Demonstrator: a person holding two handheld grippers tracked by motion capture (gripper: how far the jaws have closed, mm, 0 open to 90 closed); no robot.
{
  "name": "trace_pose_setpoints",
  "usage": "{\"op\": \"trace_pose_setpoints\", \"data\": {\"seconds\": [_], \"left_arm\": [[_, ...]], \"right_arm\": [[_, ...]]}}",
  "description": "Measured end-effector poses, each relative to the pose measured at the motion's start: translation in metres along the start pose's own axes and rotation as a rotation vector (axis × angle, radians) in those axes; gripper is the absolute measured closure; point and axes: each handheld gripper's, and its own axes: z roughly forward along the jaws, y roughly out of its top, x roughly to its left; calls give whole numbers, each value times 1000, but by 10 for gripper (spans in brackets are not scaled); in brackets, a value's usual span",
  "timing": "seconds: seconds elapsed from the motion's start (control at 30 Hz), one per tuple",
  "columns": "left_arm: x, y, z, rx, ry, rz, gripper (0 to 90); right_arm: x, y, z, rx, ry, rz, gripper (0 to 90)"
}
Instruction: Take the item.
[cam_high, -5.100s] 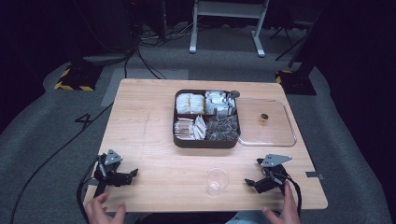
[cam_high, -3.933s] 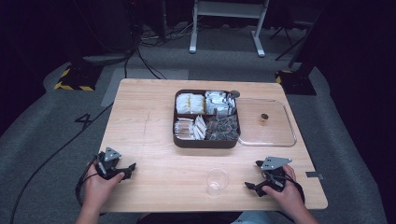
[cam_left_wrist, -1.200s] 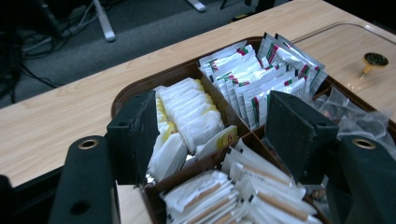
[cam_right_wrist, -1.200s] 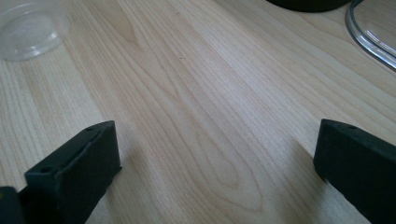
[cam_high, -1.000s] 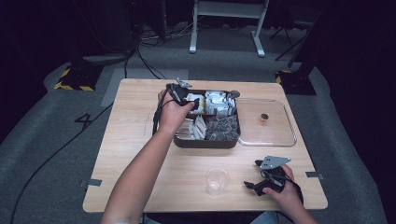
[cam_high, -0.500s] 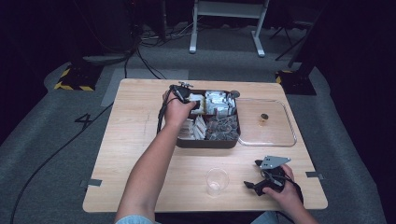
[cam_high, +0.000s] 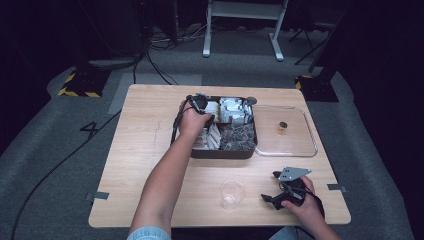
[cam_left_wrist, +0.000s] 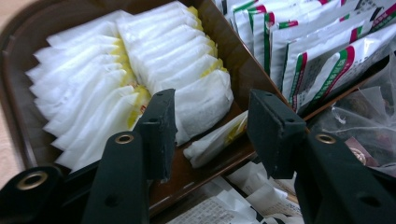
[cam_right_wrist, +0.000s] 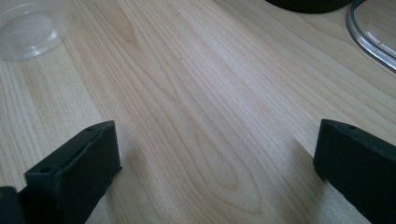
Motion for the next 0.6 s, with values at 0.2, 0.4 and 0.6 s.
{"op": "trace_pose_setpoints", "data": {"seconds": [0.2, 0.4, 0.6], "left_arm": [[1, 1, 7, 32, -17, -15, 604], [4, 1, 12, 60, -70, -20, 855], [0, 4, 9, 49, -66, 49, 900]], "right_arm": [[0, 0, 0, 0, 0, 0, 5], [0, 0, 0, -1, 2, -3, 5], [0, 0, 0, -1, 3, -3, 4]]}}
